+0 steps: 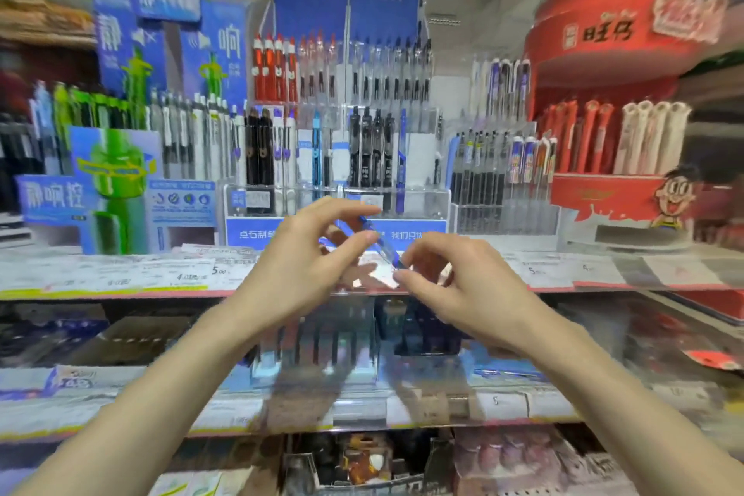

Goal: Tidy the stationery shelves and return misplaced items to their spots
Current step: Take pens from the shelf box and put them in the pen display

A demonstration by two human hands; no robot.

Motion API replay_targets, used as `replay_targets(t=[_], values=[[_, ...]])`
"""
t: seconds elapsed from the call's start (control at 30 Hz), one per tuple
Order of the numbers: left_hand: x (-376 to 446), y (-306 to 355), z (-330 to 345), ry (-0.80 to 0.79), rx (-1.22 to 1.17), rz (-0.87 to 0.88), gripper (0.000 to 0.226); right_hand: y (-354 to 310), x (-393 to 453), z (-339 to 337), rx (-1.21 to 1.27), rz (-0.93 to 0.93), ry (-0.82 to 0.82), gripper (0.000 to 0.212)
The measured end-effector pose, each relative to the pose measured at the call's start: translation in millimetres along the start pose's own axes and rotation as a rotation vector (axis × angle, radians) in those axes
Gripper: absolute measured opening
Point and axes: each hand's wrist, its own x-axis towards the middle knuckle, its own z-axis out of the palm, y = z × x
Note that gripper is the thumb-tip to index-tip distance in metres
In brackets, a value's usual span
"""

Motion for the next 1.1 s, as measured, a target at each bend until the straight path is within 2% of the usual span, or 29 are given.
replay_targets(t=[0.23, 0.33, 0.43, 0.57, 0.67, 0.83, 1.1], values=[[52.7, 10.3, 5.8, 0.017, 0.026, 0.017, 0.032, 3.3, 32.5, -17.5, 0.079, 0.008, 0.139, 0.019], [65.0, 11.8, 7.5, 0.025, 0.087, 0.037, 0.033, 5.5, 42.9, -24.6, 0.063, 0.038, 0.137, 0.017], [61.2, 5.3, 7.3, 0.045, 0.270, 0.071, 0.036, 13.8, 48.5, -39.3, 0.077, 0.083, 0.174, 0.019], [52.8, -13.0, 8.3, 0.053, 0.608, 0.203, 0.037, 21.9, 63.2, -58.5, 0.186, 0.150, 0.311, 0.023], [50.8, -23.0, 12.1, 0.038, 0.736, 0.259, 0.036, 20.4, 79.2, -60.5, 0.250, 0.161, 0.414, 0.028], [49.4, -26.8, 16.4, 0.042, 0.776, 0.234, 0.036, 13.7, 102.9, -56.3, 0.279, 0.151, 0.532, 0.034], [48.4, -28.3, 18.9, 0.070, 0.793, 0.236, 0.037, 14.7, 116.9, -45.2, 0.197, 0.189, 0.484, 0.036]])
